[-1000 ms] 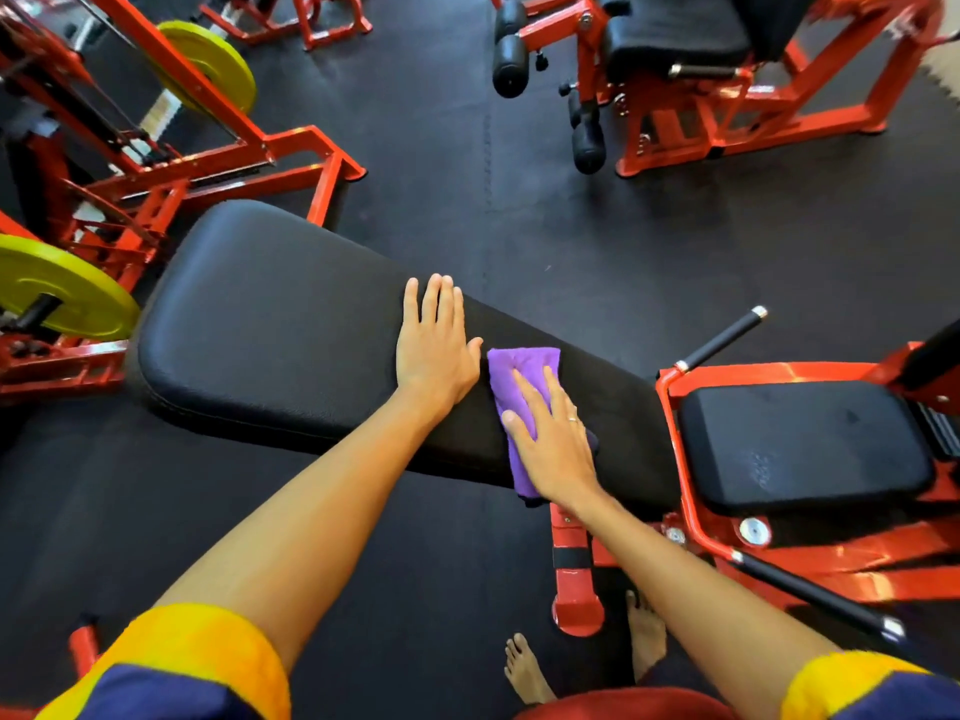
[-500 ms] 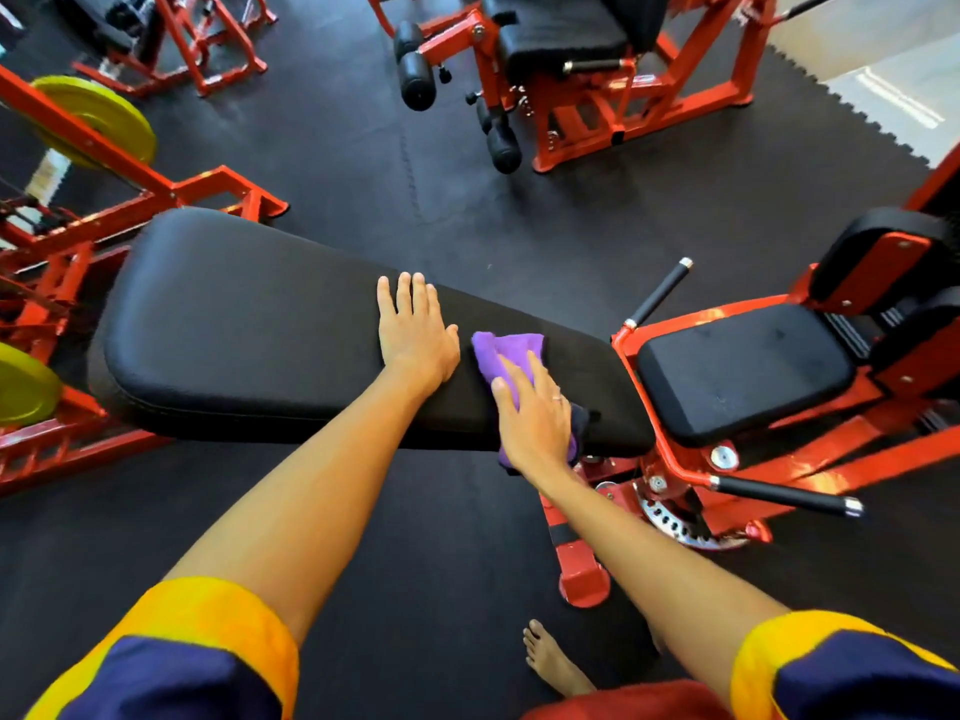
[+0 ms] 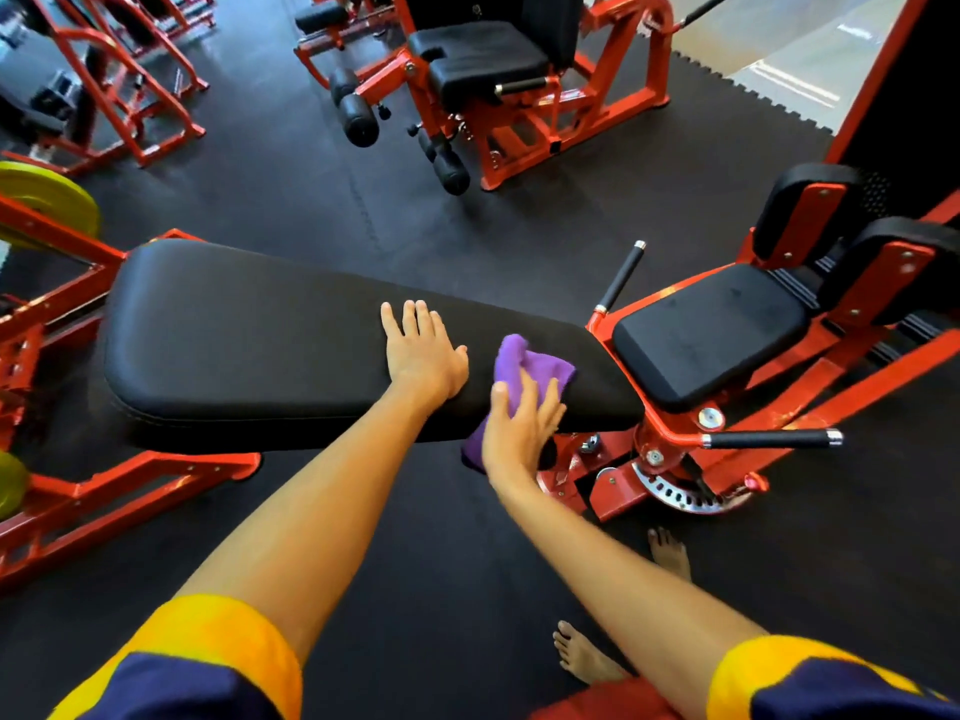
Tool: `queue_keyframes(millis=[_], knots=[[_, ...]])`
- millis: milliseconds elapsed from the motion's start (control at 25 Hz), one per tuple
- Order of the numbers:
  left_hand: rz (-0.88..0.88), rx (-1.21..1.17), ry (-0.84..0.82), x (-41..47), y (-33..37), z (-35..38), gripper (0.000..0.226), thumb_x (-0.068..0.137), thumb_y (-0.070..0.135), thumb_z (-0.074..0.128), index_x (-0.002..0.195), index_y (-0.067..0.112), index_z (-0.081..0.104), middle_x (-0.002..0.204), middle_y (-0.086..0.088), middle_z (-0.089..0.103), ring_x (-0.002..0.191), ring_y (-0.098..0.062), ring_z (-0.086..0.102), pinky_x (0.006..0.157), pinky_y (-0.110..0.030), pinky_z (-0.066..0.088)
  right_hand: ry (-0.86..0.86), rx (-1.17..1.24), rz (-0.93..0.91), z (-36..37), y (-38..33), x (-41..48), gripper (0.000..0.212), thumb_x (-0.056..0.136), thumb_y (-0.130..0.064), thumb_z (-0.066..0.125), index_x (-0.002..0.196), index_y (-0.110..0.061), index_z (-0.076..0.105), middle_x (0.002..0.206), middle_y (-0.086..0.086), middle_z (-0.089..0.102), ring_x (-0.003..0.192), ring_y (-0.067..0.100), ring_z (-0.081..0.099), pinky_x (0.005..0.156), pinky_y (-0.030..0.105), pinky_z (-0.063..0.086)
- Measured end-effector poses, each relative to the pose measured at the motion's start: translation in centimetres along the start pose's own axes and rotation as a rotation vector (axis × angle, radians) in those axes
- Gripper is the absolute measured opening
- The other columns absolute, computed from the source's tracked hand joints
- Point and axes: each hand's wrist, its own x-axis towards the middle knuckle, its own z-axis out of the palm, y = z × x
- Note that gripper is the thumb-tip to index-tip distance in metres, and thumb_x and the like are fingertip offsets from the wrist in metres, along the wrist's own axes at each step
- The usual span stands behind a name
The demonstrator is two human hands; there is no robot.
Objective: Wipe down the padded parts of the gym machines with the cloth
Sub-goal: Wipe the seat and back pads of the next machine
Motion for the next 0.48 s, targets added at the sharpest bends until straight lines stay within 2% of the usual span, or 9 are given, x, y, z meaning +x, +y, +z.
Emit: queue_keyframes(millis=[80, 160, 320, 480], knots=[[0.008, 0.003, -0.001, 0.1, 0.5, 0.0, 0.072, 0.108, 0.049, 0.014, 0.161, 0.002, 0.002, 0.169, -0.017, -0.003, 0.157, -0.032, -0.008, 0.123, -0.058, -0.011, -0.059, -0.014, -0.135, 0.3, 1.0, -2.3, 0.050, 0.105, -0.043, 0.050, 0.154, -0.034, 0.041, 0.172, -0.008, 0.001, 0.157, 0.018, -0.007, 0.124, 0.039, 0.004], [0.015, -0.004, -0.008, 0.4, 0.5, 0.1, 0.071, 0.108, 0.047, 0.014, 0.160, 0.001, 0.001, 0.169, -0.017, -0.004, 0.157, -0.032, -0.008, 0.123, -0.057, -0.011, -0.069, -0.047, -0.144, -0.5, 1.9, 0.2, 0.050, 0.106, -0.042, 0.049, 0.154, -0.035, 0.040, 0.172, -0.007, 0.003, 0.157, 0.018, -0.004, 0.125, 0.039, 0.004], [0.029, 0.003, -0.013, 0.7, 0.8, 0.2, 0.071, 0.108, 0.047, 0.013, 0.160, 0.001, 0.001, 0.169, -0.017, -0.004, 0.156, -0.033, -0.009, 0.123, -0.058, -0.011, 0.030, -0.180, 0.056, -3.2, 3.6, 8.3, 0.048, 0.105, -0.037, 0.047, 0.152, -0.025, 0.046, 0.170, 0.003, 0.016, 0.156, 0.027, 0.010, 0.127, 0.041, 0.008], [0.028, 0.013, -0.009, 1.6, 1.6, 0.4, 0.076, 0.106, 0.053, 0.012, 0.160, 0.000, 0.001, 0.169, -0.017, -0.003, 0.156, -0.035, -0.009, 0.123, -0.059, -0.010, -0.025, -0.229, 0.200, -5.3, 3.1, 13.3, 0.050, 0.099, -0.039, 0.046, 0.147, -0.025, 0.051, 0.161, 0.007, 0.035, 0.145, 0.035, 0.034, 0.120, 0.050, 0.029]])
